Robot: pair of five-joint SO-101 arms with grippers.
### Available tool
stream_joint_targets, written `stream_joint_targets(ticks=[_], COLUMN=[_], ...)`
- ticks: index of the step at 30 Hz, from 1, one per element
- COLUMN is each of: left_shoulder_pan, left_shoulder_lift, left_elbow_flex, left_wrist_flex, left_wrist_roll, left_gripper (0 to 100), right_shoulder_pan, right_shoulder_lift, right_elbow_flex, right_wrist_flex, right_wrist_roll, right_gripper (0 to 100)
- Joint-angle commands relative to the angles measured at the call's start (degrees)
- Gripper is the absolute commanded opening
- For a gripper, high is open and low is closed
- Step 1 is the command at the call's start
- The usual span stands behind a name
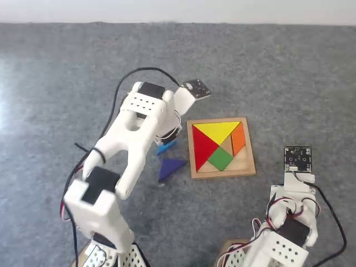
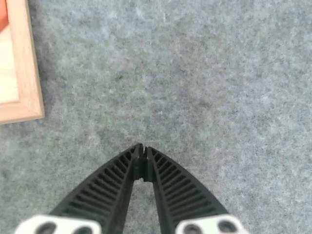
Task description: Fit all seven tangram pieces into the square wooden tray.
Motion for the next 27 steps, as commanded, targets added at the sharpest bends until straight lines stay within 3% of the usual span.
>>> stream_joint_targets(ticks=[1,4,8,13,27], left_shoulder_pan=[0.53,-0.18,-3.52,-5.63,-3.52], left_shoulder_lift=[-7.56,-9.58,-6.86,2.02,11.43], left_elbow_flex=[1.89,3.91,4.62,4.44,4.53], left_wrist_flex=[0.62,-1.41,-8.18,-15.38,-16.09], left_wrist_roll=[0.35,0.26,0.44,0.35,-1.58], left_gripper=[3,5,17,17,17], right_shoulder_pan=[0.31,0.31,0.31,0.31,0.31], right_shoulder_lift=[-1.01,-1.01,-1.01,-1.01,-1.01], right_elbow_flex=[0.88,0.88,0.88,0.88,0.88], right_wrist_flex=[0.13,0.22,0.22,0.22,0.22], right_wrist_roll=[0.62,0.62,0.62,0.62,0.62], right_gripper=[0.6,0.6,0.6,0.6,0.6])
